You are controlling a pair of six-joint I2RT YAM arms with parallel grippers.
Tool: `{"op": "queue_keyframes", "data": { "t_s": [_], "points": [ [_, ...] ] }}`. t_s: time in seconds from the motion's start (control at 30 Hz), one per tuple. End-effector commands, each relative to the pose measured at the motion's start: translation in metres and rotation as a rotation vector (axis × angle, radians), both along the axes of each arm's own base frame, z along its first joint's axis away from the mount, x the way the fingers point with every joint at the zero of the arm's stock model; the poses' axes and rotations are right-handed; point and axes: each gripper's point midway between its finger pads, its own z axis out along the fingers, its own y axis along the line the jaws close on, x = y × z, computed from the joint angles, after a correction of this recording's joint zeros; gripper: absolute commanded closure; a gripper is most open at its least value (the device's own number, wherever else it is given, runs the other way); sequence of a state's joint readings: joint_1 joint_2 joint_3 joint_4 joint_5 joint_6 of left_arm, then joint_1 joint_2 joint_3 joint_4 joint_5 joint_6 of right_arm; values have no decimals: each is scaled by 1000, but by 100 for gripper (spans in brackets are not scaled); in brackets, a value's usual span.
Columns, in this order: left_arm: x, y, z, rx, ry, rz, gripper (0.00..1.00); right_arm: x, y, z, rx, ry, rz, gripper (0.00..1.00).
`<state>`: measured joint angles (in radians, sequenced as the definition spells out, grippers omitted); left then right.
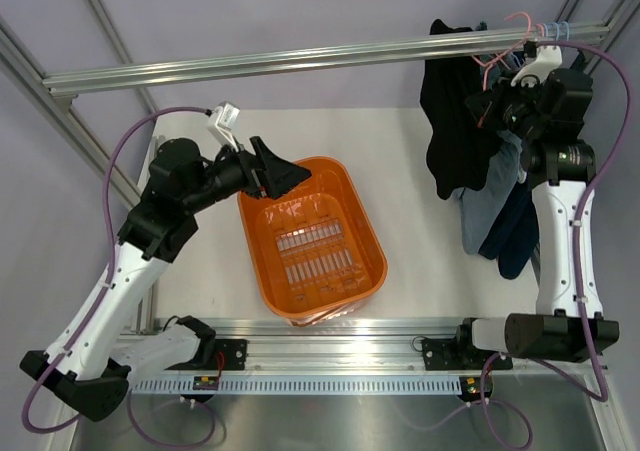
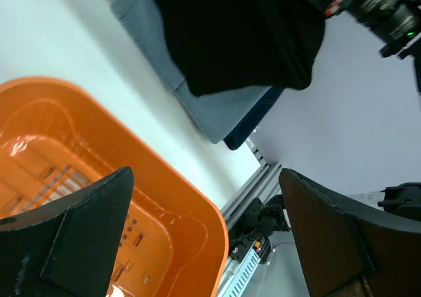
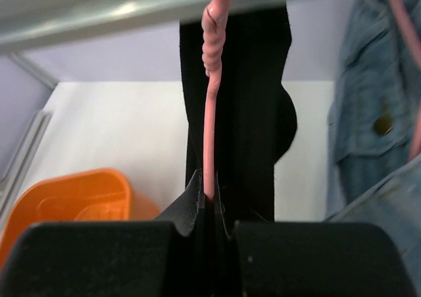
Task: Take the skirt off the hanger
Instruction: Pick up the hanger from the clothesline.
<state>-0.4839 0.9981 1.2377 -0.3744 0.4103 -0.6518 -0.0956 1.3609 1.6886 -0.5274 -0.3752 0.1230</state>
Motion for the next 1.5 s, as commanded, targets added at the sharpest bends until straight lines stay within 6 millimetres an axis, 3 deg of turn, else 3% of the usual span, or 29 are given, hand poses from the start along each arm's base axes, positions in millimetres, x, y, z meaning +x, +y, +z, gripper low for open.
{"op": "queue_keyframes", "data": {
  "t_s": [0.0,0.03,0.1,0.13,0.3,0.33,0.47,0.7,0.9,0.97,1.03,1.07,1.17,1.3,1.47],
  "points": [
    [-4,-8,37,5,-125,-23,4,-43,36,28,76,-89,131,100],
    [-9,-13,48,1,-145,-37,4,-52,41,15,86,-57,141,100],
    [-3,-19,45,39,-135,-13,5,-66,60,1,119,-8,195,100],
    [-9,-25,54,40,-153,-32,5,-76,70,-8,118,11,218,100],
    [-6,-46,50,132,-172,-17,6,-113,106,-33,142,121,325,100],
    [-10,-56,48,149,-176,-38,7,-126,118,-32,150,128,378,100],
    [-10,-58,60,161,-193,4,9,-160,140,-35,168,176,469,100],
    [-14,-56,60,220,-191,76,16,-206,157,-33,158,245,596,100],
    [-16,-67,63,270,-198,139,19,-219,166,-33,153,277,661,100],
    [-19,-74,72,257,-210,126,19,-223,169,-35,151,296,680,100],
    [-21,-93,69,274,-211,96,20,-224,172,-33,155,297,694,100],
    [-21,-97,83,254,-231,96,21,-225,173,-32,156,298,695,100],
    [-20,-119,87,274,-252,75,23,-226,172,-26,160,289,694,100],
    [-16,-130,80,320,-264,72,34,-229,175,-16,183,274,713,100],
    [-14,-139,74,328,-262,54,36,-229,179,-15,192,280,737,100]
  ]
}}
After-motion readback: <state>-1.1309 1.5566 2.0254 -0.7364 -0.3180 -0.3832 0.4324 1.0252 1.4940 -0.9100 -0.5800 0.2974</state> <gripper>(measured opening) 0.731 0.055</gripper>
